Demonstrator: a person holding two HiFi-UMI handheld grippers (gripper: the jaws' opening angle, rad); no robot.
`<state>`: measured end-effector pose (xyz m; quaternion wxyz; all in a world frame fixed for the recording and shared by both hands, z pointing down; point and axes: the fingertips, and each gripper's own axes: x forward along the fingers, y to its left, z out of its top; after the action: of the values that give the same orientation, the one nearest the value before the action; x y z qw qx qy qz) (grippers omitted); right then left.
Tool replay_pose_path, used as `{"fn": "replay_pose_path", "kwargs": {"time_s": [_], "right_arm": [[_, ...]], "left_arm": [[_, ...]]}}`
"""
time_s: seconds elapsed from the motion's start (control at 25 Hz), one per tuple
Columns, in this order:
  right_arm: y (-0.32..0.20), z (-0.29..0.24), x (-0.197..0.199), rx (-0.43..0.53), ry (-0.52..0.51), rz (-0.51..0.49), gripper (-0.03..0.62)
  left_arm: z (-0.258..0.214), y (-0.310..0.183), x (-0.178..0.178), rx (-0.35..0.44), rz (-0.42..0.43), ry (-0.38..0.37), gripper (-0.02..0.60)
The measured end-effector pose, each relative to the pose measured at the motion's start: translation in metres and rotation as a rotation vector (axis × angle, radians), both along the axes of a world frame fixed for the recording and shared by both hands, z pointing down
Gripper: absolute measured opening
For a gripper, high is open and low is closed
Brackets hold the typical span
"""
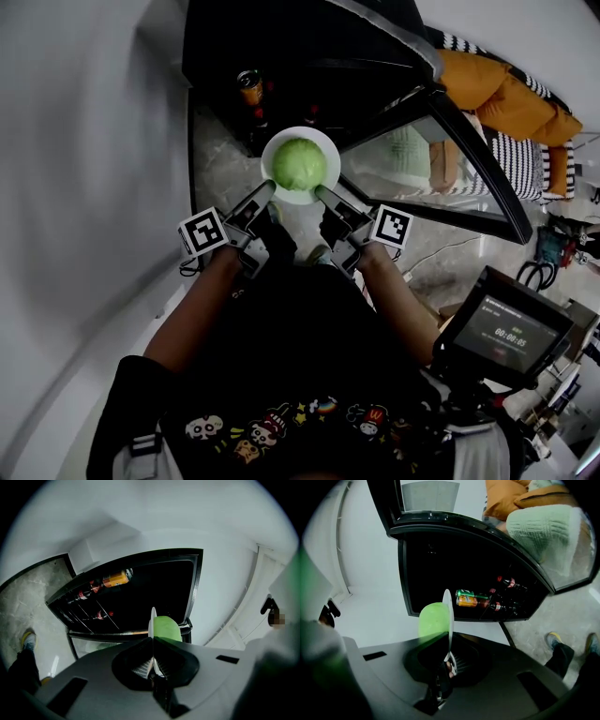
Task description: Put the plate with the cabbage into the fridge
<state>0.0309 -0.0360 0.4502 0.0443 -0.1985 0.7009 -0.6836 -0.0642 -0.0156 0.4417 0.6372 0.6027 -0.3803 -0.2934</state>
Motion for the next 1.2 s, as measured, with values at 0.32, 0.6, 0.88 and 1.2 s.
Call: {"fn": "replay_pose_path", "kwargs": {"time_s": [0.32,0.6,0.88,1.2], "right_arm": [[0.001,0.004,0.001,-0.009,-0.003,0.019,0.018],[-0.003,0.001,0.001,-0.024,-0.020,0.039,0.018],[0.004,0.006,0.001,-0.028,-0.015,0.004,0.018],[0.002,0.008,-0.003,-0.050,-0.014,-0.041,0.018]], "left_arm": [[0.004,-0.001,0.000,-0.007,0.043,-0.038,0.008],[0.001,-0.006,0.001,-0.023,0.052,-0.021,0.008],[0.002,0.003,0.000,-0.019,-0.006,-0.017,0.008],[0.003,0.006,-0.002,-0.056,-0.066,-0.027,0.009]]}}
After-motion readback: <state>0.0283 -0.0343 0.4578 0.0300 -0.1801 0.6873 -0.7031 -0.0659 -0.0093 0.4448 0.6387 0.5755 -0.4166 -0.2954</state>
